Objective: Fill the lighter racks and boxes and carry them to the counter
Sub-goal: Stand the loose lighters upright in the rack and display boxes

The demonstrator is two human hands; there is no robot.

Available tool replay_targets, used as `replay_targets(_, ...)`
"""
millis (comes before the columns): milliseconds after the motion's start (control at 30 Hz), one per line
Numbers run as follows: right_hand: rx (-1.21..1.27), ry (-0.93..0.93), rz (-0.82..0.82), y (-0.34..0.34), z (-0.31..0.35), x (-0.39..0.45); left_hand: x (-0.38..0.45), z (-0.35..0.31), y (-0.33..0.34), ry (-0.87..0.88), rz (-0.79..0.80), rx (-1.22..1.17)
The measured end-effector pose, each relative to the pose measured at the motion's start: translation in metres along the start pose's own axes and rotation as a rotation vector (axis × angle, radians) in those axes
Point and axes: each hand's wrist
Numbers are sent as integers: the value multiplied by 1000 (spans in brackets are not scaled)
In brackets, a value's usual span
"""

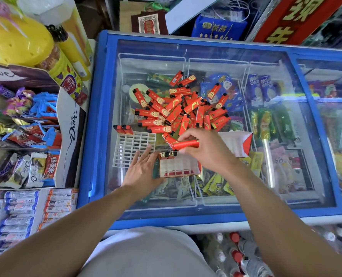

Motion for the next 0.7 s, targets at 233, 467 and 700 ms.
replay_targets(233, 32, 85, -83, 35, -4, -21, -1, -5, -5, -19, 9, 6)
replay_targets(467, -76, 63, -198, 44, -15, -20, -1, -3, -2, -5, -18, -49)
replay_targets(700, -156, -43, -263, 58, -25, -15, -1, -3, 0, -19, -15, -43)
Point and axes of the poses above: each hand's wrist, its own x-axis towards the middle knuckle, its own y-axis out of the palm, z = x × y, and after that the axes turned 8 degrees about y, right-handed
